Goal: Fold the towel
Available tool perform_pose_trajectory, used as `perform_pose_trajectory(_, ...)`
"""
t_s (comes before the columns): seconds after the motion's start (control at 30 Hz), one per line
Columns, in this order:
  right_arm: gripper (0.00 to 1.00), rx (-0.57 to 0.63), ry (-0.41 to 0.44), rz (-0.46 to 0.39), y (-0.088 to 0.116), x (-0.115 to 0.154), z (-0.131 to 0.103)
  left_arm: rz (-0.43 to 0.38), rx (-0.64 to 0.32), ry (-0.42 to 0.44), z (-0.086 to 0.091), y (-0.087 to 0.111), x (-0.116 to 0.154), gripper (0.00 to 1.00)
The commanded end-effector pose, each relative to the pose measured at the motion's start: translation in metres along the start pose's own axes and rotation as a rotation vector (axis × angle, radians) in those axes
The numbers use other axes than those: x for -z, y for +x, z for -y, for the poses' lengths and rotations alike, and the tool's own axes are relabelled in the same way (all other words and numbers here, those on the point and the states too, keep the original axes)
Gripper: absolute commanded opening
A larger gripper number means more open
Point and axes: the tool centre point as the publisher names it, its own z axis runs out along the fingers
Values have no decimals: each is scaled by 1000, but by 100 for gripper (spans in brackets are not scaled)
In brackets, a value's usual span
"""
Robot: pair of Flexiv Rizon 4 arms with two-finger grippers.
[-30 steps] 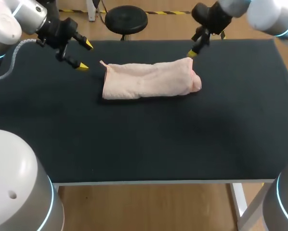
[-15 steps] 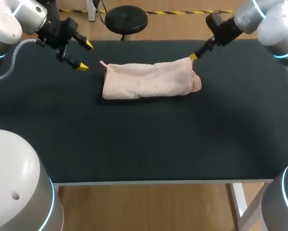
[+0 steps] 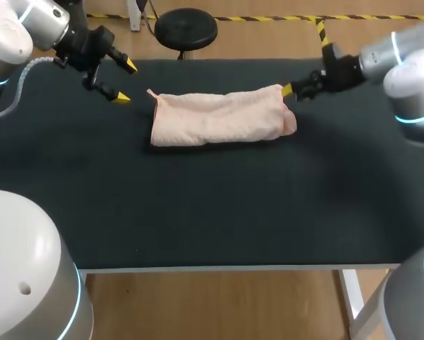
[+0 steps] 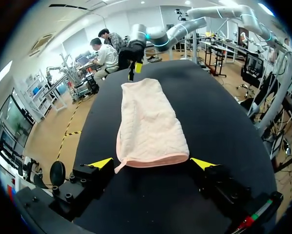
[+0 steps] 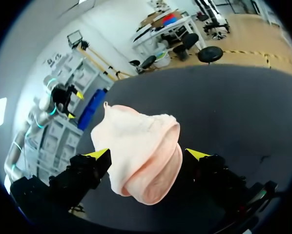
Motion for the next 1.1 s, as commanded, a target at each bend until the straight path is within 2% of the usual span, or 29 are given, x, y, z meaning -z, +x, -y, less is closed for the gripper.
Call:
perform_pose_trajectory(0.03,100,-293,-164,-95,-5,-8,10,1,-3,3,-1,0,0,100)
perform_pose_trajectory(0.27,100,-334,-122,-64,-6,-18,17,1,-3,3,-1,0,0,100)
perform_pose_trajectory(0.53,100,-328,-72,-17,-9,-22,11,1,-3,3,-1,0,0,100)
perform_pose_trajectory(0.73,100,-323,-49,-23,-9,-26,8,1,-3,3,-1,0,0,100)
perform_pose_trajectory(1.1,100,-347,-14,-40,-18,-32,17,1,-3,3,-1,0,0,100)
